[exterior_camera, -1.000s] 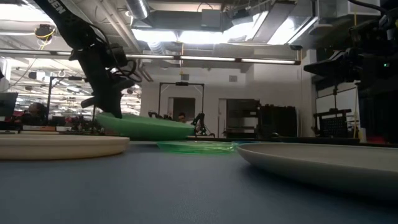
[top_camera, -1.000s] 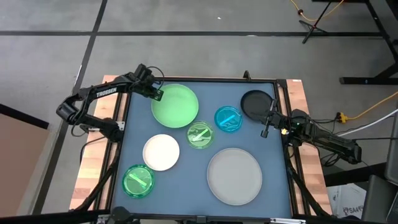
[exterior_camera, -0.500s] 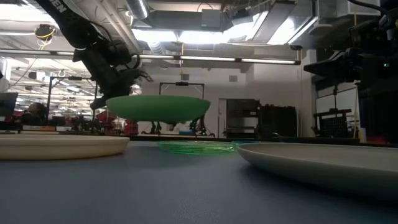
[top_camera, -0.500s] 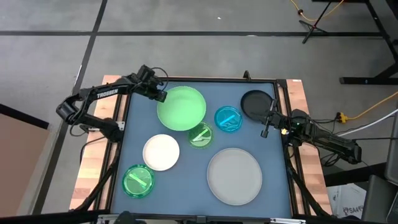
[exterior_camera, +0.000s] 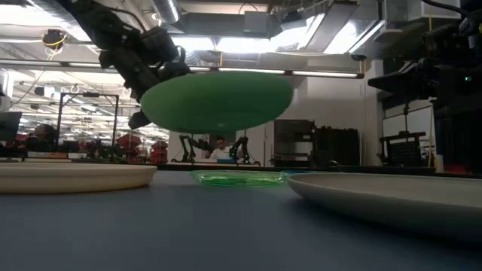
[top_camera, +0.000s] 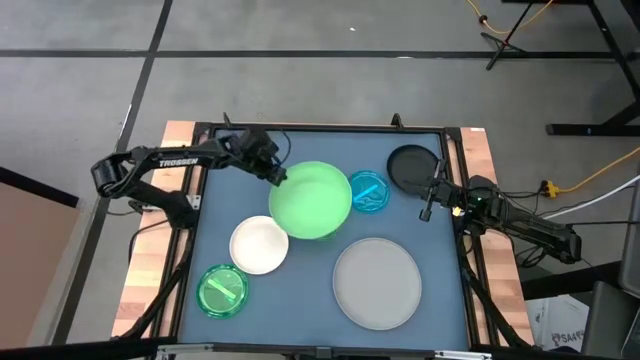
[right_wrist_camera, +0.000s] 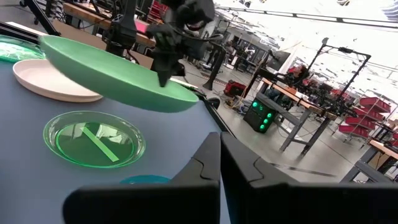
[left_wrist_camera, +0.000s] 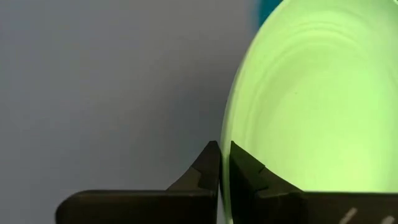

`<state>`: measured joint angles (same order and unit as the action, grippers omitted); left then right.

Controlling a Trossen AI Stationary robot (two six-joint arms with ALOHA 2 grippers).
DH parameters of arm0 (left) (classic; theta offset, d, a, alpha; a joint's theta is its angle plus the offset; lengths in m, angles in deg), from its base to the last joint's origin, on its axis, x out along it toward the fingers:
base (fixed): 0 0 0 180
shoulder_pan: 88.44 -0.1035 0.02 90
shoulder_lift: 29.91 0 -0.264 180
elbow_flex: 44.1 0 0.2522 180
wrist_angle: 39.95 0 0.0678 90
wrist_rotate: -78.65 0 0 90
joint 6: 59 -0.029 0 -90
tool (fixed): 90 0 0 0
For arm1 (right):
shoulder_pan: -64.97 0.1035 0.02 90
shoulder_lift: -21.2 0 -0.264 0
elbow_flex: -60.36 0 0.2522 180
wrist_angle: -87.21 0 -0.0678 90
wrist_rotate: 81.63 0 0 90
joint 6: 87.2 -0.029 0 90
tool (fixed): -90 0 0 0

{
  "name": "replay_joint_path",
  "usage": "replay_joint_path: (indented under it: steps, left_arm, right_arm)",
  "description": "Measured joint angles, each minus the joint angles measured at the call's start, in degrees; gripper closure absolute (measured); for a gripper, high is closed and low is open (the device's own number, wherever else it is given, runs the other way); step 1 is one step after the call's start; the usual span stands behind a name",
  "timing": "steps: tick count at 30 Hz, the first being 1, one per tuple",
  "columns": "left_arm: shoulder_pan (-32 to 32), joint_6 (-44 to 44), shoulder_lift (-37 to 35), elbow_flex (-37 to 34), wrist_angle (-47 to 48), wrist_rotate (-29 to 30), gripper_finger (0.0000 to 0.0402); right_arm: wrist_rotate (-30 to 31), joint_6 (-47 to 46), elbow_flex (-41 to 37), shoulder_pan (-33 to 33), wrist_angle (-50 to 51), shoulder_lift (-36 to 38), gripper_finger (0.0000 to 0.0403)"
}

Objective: Stack plastic plates
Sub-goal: Stack the large green plate on top of the gray plate

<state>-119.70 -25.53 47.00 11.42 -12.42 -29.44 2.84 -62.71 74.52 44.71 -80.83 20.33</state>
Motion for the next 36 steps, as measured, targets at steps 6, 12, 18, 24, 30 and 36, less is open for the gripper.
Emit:
replay_joint_path:
  steps: [6,12,18,24,30,36]
  left_arm:
    - [7.8,6.2,0.0,0.0,-6.0,3.7,0.0396]
    - [14.5,11.4,0.0,0.0,-12.6,6.4,0.0396]
    - [20.3,15.4,0.0,0.0,-18.0,11.2,0.0396]
    - [26.5,19.2,0.0,0.0,-20.5,19.0,0.0396]
    - [33.1,23.7,0.0,0.0,-22.8,27.8,0.0396]
    - [37.5,27.9,0.0,0.0,-24.7,32.3,0.0396]
  right_arm:
    - [0.0,0.0,0.0,0.0,0.0,0.0,0.0403]
    - [0.0,0.1,0.0,0.0,0.0,0.0,0.0403]
    - [1.3,0.5,0.0,0.0,0.2,0.0,0.0403]
    - [2.1,0.5,0.0,0.0,0.3,0.0,0.0403]
    - [2.1,0.5,0.0,0.0,0.3,0.0,0.0403]
    - [2.1,1.0,0.0,0.0,0.3,0.0,0.0403]
